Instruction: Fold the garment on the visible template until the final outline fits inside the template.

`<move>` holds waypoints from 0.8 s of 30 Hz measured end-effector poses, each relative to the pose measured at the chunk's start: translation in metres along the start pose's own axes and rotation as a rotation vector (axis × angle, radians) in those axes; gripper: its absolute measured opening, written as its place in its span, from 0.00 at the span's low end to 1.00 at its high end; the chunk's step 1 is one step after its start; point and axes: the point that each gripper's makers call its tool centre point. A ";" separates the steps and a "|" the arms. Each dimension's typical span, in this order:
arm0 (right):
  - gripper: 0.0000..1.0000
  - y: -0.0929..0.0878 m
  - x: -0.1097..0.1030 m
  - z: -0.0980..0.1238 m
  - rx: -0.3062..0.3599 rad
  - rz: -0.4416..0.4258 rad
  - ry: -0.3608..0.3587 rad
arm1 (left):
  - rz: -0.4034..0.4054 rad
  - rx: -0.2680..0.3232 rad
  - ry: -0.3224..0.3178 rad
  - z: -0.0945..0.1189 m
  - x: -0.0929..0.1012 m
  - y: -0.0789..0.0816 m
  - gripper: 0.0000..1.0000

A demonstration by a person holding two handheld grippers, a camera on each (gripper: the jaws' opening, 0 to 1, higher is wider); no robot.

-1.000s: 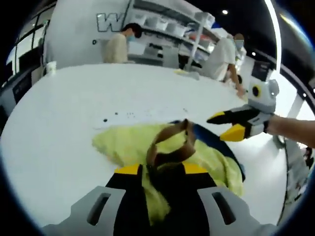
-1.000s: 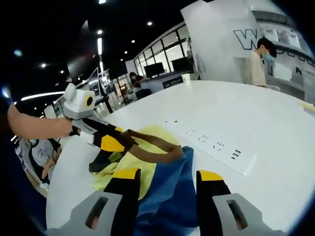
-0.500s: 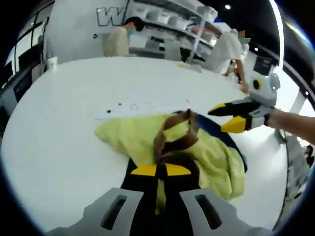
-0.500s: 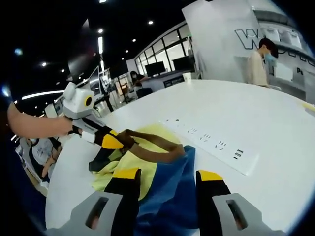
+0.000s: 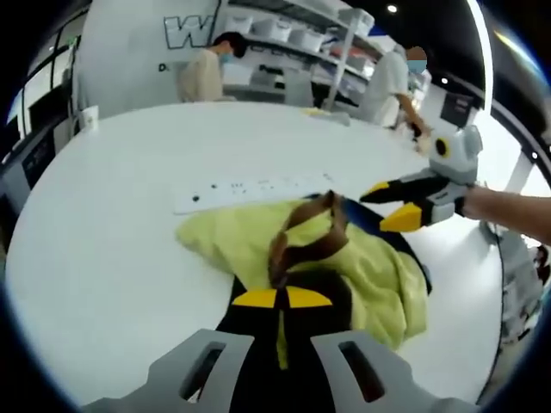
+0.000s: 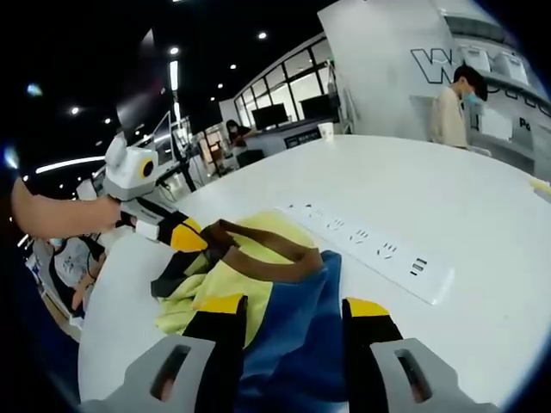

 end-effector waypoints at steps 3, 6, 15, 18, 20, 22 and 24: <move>0.42 -0.001 0.003 -0.002 -0.002 -0.008 -0.009 | -0.009 0.001 0.000 0.001 -0.004 -0.001 0.00; 0.40 -0.002 0.002 -0.004 -0.004 -0.017 -0.014 | -0.023 -0.009 -0.001 0.007 -0.008 0.000 0.00; 0.41 -0.001 -0.002 -0.007 -0.007 -0.007 -0.007 | -0.076 -0.043 0.011 0.021 -0.024 -0.005 0.00; 0.41 -0.002 -0.005 -0.006 -0.010 -0.005 -0.005 | -0.072 -0.036 0.010 0.025 -0.021 -0.002 0.00; 0.41 -0.003 -0.004 -0.006 -0.012 -0.006 -0.003 | -0.075 -0.028 0.004 0.024 -0.022 0.001 0.00; 0.41 -0.003 -0.004 -0.006 -0.015 -0.006 -0.002 | -0.092 -0.016 0.008 0.023 -0.020 0.003 0.00; 0.41 -0.002 -0.005 -0.006 -0.011 -0.007 -0.002 | -0.090 -0.010 0.003 0.022 -0.021 0.003 0.02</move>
Point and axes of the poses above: the point that each gripper's makers call its tool centre point, and the gripper's own axes: z roughly backward along the fingers, x roughly to its right, y roughly out of its top, and after that the axes turned 8 degrees about x, right-handed
